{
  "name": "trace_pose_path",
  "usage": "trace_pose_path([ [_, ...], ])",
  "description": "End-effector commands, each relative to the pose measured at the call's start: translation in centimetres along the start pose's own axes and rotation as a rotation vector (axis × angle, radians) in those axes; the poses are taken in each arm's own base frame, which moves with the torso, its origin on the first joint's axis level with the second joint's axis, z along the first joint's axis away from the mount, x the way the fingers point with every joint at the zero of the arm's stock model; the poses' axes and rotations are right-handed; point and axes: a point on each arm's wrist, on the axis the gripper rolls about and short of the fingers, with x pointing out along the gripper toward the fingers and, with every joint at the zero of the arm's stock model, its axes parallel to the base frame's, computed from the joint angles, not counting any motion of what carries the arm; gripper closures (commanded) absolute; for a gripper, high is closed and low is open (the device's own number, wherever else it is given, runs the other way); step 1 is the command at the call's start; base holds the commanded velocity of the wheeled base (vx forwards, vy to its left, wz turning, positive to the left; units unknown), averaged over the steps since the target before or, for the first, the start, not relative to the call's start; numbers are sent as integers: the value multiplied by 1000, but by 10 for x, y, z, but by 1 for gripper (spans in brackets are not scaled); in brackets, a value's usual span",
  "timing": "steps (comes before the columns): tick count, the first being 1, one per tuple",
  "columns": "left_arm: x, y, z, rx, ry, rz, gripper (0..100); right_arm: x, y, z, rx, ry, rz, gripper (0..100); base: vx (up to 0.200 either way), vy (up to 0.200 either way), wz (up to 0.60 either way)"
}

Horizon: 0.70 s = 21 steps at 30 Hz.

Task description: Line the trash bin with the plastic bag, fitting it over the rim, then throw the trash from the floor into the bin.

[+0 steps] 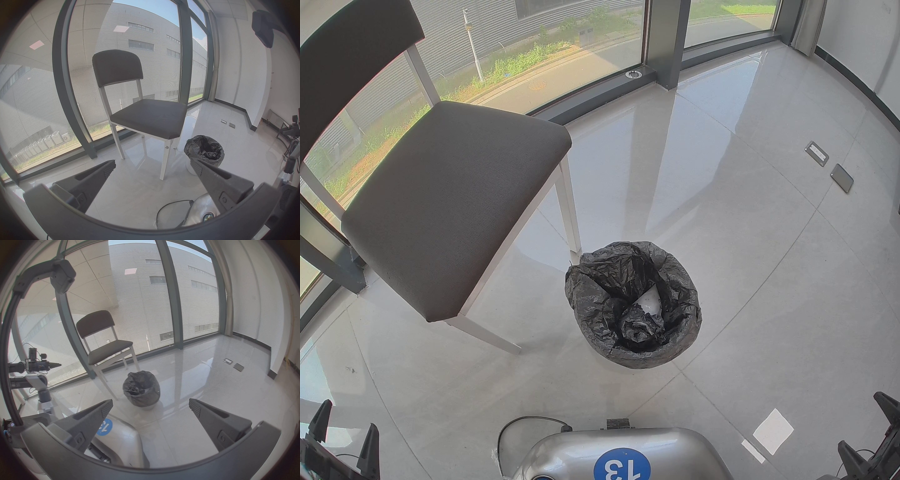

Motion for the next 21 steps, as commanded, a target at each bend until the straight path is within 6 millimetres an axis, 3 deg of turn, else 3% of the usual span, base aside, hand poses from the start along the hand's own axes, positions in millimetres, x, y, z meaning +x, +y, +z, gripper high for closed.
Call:
trace_pose_path([
  [1, 0, 0, -4, -1, 2, -1, 0, -1, 2, -1, -6, -19, 90, 0, 0, 0, 0],
  [7, 0, 0, -4, -3, 2, -1, 0, -1, 5, 0, -12, -26, 207, 0, 0, 0, 0],
  [13, 0, 0, -4, -4, 2, -1, 0, 2, -2, -1, -113, -71, -75, 0, 0, 0, 0],
  [21, 0, 0, -4, -4, 2, -1, 0, 3, -6, -3, -109, -71, -223, 0, 0, 0, 0],
])
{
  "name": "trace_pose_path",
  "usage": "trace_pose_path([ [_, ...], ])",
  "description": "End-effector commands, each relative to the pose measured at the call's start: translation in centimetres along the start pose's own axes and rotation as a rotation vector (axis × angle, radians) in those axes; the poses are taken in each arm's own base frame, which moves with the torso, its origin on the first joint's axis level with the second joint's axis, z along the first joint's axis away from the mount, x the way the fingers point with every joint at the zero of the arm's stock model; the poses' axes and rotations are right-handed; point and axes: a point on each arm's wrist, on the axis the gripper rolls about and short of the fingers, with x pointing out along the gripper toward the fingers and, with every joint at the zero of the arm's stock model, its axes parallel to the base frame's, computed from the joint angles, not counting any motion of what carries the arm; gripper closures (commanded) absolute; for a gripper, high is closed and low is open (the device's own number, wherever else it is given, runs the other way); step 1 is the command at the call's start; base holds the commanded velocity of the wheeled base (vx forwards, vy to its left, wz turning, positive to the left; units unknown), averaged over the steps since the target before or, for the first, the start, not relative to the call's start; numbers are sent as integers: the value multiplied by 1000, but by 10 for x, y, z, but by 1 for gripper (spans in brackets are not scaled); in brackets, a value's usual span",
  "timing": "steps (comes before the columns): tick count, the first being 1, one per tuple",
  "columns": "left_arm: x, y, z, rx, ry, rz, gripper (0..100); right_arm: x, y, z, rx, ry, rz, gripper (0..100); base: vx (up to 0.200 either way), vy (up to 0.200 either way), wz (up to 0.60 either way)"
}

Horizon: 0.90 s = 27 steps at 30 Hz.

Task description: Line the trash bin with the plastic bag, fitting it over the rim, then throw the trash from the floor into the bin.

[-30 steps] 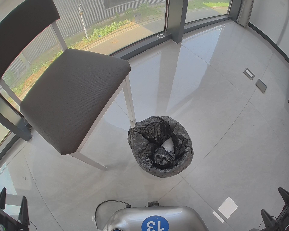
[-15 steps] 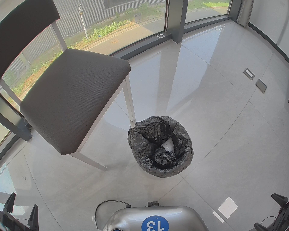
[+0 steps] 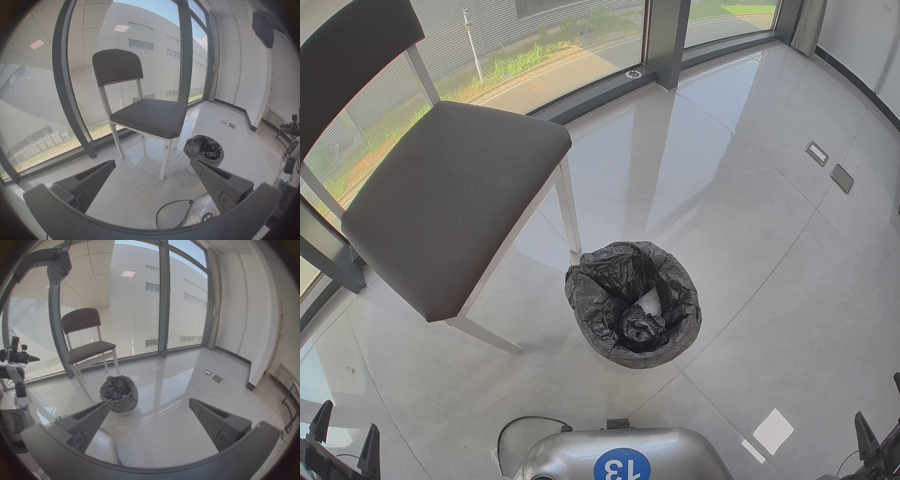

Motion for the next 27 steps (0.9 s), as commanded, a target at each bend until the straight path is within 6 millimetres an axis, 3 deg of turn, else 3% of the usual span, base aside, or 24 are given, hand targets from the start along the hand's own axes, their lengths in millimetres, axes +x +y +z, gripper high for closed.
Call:
trace_pose_path([
  [1, 0, 0, -4, 0, -1, 0, 0, 0, 0, -5, -10, 0, -28, 0, 0, 0, 0],
  [27, 0, 0, -4, 0, -3, 0, 0, 0, -1, -11, 121, 51, -96, 0, 0, 0, 0],
])
